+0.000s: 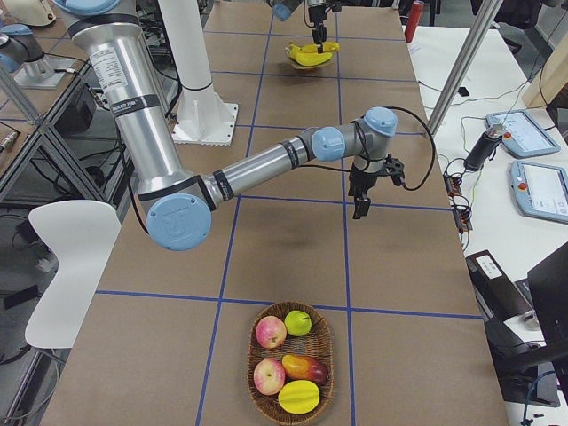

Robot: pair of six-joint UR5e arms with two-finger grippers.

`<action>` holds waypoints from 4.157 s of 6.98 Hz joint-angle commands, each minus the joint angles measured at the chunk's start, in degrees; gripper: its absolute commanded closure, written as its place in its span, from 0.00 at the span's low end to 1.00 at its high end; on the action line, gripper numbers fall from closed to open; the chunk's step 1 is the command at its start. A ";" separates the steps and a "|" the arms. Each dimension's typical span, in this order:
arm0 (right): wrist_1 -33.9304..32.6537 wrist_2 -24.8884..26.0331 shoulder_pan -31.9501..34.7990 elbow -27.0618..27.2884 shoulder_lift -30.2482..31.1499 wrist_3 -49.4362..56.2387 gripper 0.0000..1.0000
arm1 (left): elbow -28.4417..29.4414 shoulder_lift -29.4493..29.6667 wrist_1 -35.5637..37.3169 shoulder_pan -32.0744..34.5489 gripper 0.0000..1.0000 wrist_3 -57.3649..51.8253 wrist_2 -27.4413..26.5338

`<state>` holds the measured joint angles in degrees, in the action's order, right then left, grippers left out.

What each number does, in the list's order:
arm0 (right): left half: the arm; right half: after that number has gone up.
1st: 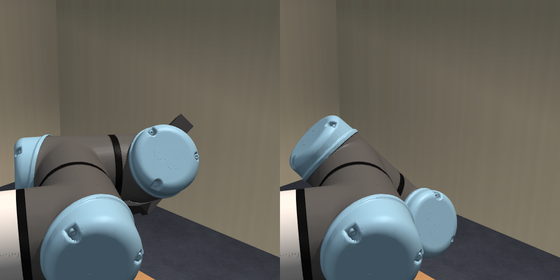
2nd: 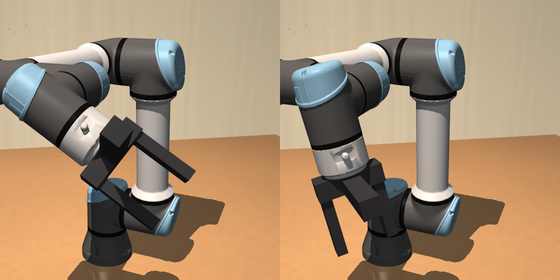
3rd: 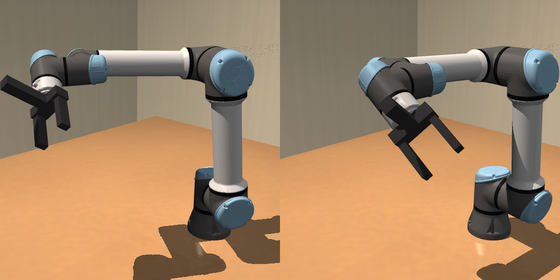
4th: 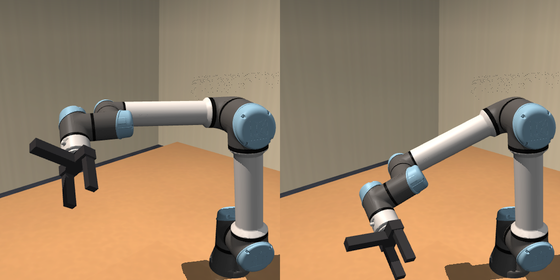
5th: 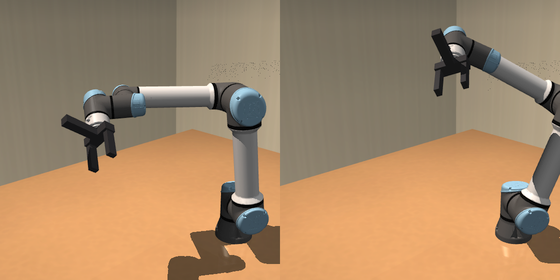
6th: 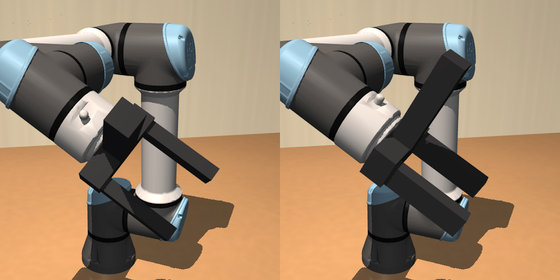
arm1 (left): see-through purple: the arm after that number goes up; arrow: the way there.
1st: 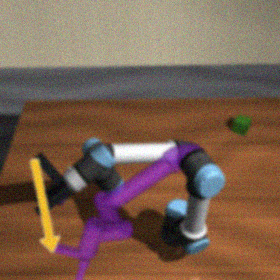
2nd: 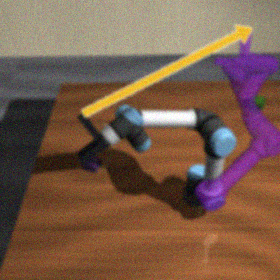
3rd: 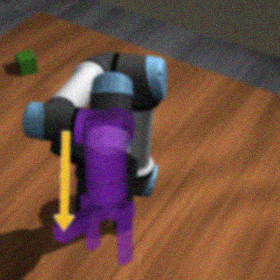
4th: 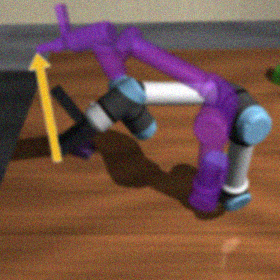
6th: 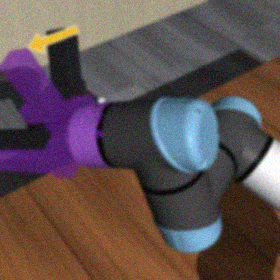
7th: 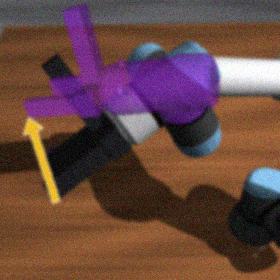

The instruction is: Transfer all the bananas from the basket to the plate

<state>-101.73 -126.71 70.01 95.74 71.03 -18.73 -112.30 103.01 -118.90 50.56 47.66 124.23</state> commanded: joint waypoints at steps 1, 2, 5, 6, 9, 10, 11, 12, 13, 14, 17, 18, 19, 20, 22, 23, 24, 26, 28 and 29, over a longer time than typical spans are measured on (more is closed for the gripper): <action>0.04 -0.03 0.04 -0.46 0.25 -0.16 0.00 | -7.48 -5.33 12.71 0.51 1.00 -15.61 -5.37; 0.04 -0.03 0.04 -0.46 0.25 -0.34 0.00 | -7.50 -7.89 12.73 0.94 1.00 -20.02 -6.71; 0.04 -0.11 -0.05 -0.55 0.43 -0.69 0.00 | -6.97 -15.81 12.82 1.82 1.00 -31.71 -8.30; 0.04 -0.20 -0.05 -0.64 0.51 -0.69 0.00 | -5.75 -16.43 12.82 1.82 1.00 -33.14 -10.31; 0.22 -0.38 -0.05 -1.25 0.43 -0.78 0.00 | -1.79 -15.92 12.82 1.12 1.00 -35.53 -13.84; 0.22 -0.38 -0.05 -1.60 0.34 -0.78 0.00 | -1.00 -15.65 12.82 0.95 1.00 -35.53 -13.84; 0.22 -0.46 -0.05 -1.61 0.25 -0.69 0.00 | 0.05 -15.30 12.82 0.34 1.00 -35.53 -13.84; 0.22 -0.55 -0.05 -1.61 0.16 -0.78 0.00 | 1.19 -14.25 12.82 -0.54 1.00 -35.53 -13.84; 0.22 -0.55 -0.05 -1.61 0.16 -0.69 0.00 | 1.55 -13.72 12.82 -2.20 1.00 -35.18 -13.84; 0.22 -0.55 -0.05 -1.69 0.16 -0.69 0.00 | 1.47 -13.72 12.82 -2.48 1.00 -35.18 -13.93; 0.22 -0.55 -0.05 -1.78 0.34 -0.69 0.00 | 1.73 -13.72 12.82 -4.76 0.97 -35.18 -18.31; 0.22 -0.55 -0.05 -1.78 0.34 -0.69 0.00 | 1.82 -13.72 12.82 -4.77 0.68 -35.27 -18.33; 0.22 -0.55 -0.05 -1.78 0.34 -0.69 0.00 | 1.82 -13.80 12.73 -4.77 0.45 -35.53 -18.41; 0.22 -0.55 -0.05 -1.78 0.34 -0.69 0.00 | 1.82 -13.80 12.38 -4.77 0.06 -35.53 -18.41; 0.22 -0.90 -0.05 -1.78 0.34 -0.69 0.00 | 1.82 -13.72 12.20 -4.77 0.00 -35.53 -18.24; 0.22 -0.91 -0.05 -1.69 0.34 -0.69 0.00 | 1.65 -13.54 12.20 -4.77 0.00 -35.53 -17.89; 0.22 -0.91 -0.05 -1.69 0.25 -0.61 0.00 | 1.47 -13.28 12.64 -4.77 0.00 -35.53 -17.19; 0.22 -0.99 -0.05 -1.61 0.25 -0.52 0.00 | 1.56 -12.31 12.91 -4.07 0.00 -35.53 -14.11; 0.22 -0.91 0.13 -1.61 0.25 0.36 0.00 | 1.47 -7.26 20.58 0.47 0.00 -35.53 -7.64; 0.13 -0.91 1.26 -1.87 0.34 3.67 0.00 | 1.56 -2.25 28.65 4.07 0.00 -38.32 -5.43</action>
<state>-101.53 -127.63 70.33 94.08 71.32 -17.87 -110.78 95.35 -98.69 50.58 11.52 115.52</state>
